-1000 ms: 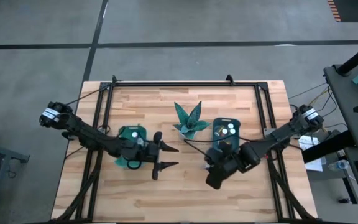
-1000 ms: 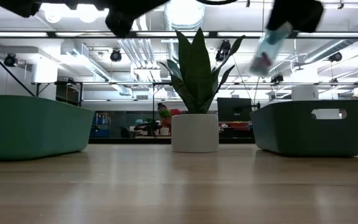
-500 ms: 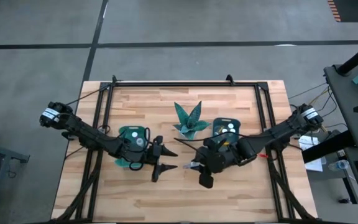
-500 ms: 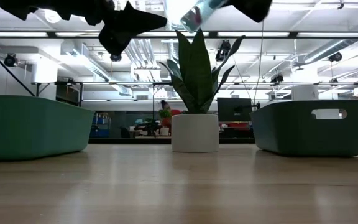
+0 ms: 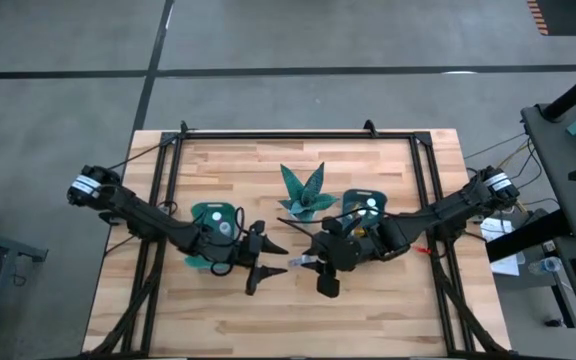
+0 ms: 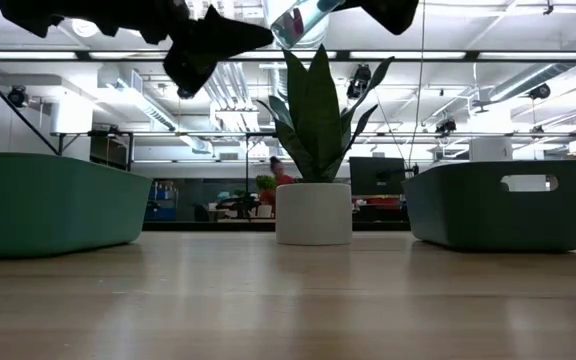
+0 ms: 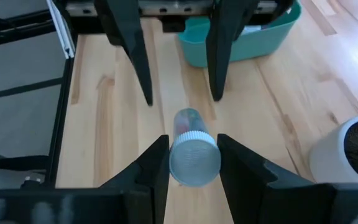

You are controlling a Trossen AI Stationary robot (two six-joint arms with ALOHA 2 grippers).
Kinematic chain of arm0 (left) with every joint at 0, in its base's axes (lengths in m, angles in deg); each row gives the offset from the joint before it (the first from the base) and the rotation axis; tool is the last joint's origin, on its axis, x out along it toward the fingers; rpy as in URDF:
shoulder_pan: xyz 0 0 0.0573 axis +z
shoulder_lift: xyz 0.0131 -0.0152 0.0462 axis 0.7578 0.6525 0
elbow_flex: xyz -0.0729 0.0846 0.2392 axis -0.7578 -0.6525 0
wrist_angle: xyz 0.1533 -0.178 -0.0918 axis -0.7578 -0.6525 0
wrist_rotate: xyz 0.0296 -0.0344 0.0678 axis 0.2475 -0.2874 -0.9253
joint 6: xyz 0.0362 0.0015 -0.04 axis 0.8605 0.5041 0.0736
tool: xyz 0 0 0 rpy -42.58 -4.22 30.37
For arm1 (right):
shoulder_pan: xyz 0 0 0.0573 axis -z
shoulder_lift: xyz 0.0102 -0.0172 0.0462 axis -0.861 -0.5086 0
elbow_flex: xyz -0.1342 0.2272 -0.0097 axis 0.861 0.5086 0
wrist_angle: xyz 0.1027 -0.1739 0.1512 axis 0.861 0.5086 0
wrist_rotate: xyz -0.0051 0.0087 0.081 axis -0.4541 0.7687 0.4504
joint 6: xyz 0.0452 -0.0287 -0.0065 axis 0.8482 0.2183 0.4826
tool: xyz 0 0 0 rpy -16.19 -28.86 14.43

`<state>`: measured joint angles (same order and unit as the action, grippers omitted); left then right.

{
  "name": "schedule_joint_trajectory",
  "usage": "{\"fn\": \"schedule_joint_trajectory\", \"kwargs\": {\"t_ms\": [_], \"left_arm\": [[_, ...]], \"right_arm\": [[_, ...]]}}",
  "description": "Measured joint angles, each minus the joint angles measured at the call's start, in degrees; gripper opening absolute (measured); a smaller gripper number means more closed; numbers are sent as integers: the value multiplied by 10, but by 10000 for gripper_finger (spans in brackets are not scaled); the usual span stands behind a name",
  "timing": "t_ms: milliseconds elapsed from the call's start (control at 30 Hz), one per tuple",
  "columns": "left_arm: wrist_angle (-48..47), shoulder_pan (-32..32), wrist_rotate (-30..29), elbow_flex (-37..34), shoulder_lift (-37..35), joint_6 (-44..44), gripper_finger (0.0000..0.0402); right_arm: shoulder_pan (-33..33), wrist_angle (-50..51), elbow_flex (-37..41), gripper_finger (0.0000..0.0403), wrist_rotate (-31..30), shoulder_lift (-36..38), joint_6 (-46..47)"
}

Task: Pick and place medicine bottles into bin by pill shape (circle, oval)
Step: Put the blue capsule bottle into the green bin

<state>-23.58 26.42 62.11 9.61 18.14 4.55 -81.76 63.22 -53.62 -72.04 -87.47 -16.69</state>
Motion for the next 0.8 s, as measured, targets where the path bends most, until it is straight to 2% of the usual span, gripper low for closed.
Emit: {"fn": "schedule_joint_trajectory", "kwargs": {"t_ms": [233, 600, 800], "left_arm": [[82, 9, 8, 4, 55, 4, 212], [82, 19, 44, 41, 102, 4, 212], [79, 19, 45, 41, 102, 5, 177]], "right_arm": [[0, -2, 0, 111, 0, 0, -3], [0, -10, 0, 111, 2, 0, -17], [0, -7, 0, 111, 2, 0, -19]]}}
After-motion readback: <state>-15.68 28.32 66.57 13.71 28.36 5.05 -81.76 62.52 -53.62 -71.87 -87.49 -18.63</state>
